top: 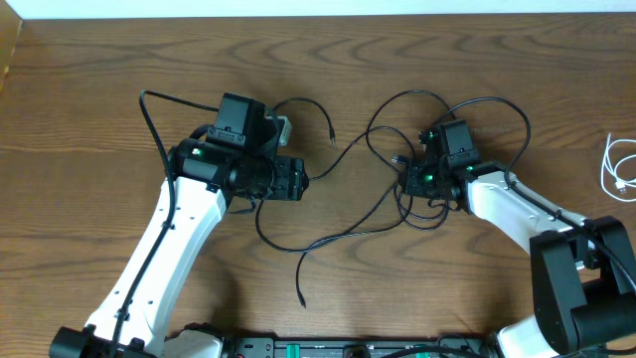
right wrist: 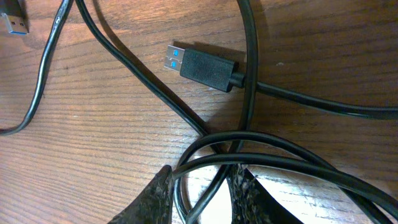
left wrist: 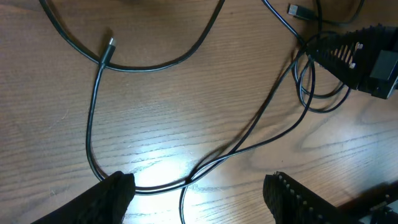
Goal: Untangle cables
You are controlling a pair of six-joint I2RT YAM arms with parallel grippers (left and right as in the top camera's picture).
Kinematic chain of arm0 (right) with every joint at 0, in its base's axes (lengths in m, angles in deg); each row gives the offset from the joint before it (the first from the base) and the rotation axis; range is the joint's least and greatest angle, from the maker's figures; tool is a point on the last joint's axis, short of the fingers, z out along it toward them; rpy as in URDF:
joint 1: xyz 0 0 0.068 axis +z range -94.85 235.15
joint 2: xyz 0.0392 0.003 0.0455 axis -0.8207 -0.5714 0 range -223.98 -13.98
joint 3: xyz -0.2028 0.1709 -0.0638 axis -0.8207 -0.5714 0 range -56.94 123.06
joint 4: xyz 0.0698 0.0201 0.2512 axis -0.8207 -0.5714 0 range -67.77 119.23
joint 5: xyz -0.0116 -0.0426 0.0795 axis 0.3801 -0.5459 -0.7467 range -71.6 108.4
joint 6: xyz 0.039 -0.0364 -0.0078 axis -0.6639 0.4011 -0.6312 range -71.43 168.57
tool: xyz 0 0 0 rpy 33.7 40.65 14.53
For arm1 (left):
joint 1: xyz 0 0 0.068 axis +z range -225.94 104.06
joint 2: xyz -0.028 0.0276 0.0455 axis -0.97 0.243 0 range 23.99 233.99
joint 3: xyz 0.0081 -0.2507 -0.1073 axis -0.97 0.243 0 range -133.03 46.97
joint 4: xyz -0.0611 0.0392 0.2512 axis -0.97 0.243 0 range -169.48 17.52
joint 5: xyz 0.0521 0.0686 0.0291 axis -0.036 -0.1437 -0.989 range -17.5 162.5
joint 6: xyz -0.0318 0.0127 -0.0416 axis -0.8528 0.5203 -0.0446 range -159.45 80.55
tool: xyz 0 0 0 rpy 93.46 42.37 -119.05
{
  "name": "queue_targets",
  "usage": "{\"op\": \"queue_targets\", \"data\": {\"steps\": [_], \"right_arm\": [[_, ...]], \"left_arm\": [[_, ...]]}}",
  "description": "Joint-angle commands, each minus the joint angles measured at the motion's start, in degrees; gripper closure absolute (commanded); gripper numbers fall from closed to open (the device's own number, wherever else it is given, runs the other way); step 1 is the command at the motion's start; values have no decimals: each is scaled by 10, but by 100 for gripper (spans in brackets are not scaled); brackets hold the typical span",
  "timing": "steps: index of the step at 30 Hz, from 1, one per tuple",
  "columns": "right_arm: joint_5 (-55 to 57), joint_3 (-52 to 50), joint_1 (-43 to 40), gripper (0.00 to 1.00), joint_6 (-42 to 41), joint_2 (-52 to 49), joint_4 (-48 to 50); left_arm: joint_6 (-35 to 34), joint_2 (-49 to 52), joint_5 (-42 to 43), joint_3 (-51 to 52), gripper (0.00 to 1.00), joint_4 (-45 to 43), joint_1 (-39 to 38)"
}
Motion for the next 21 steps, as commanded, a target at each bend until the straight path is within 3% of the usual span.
{"op": "queue_targets", "data": {"steps": [1,7,14,18,20,21], "right_arm": [[9,-20,3,73,-12,2,8],[6,-66,3,75,-50,2,75],[11,-68,3,90,-27,2,165],[21,-68,3,99,7,2,170],[21,-68,3,95,14,2,167],[21,-68,3,85,13,2,163]], "left_arm": [[5,2,-7,-4,28,0,1],[5,2,-7,-4,28,0,1],[5,2,-5,-4,28,4,1],[5,2,-5,-4,28,4,1],[5,2,-5,-4,28,4,1],[5,2,-5,-4,28,4,1]]}}
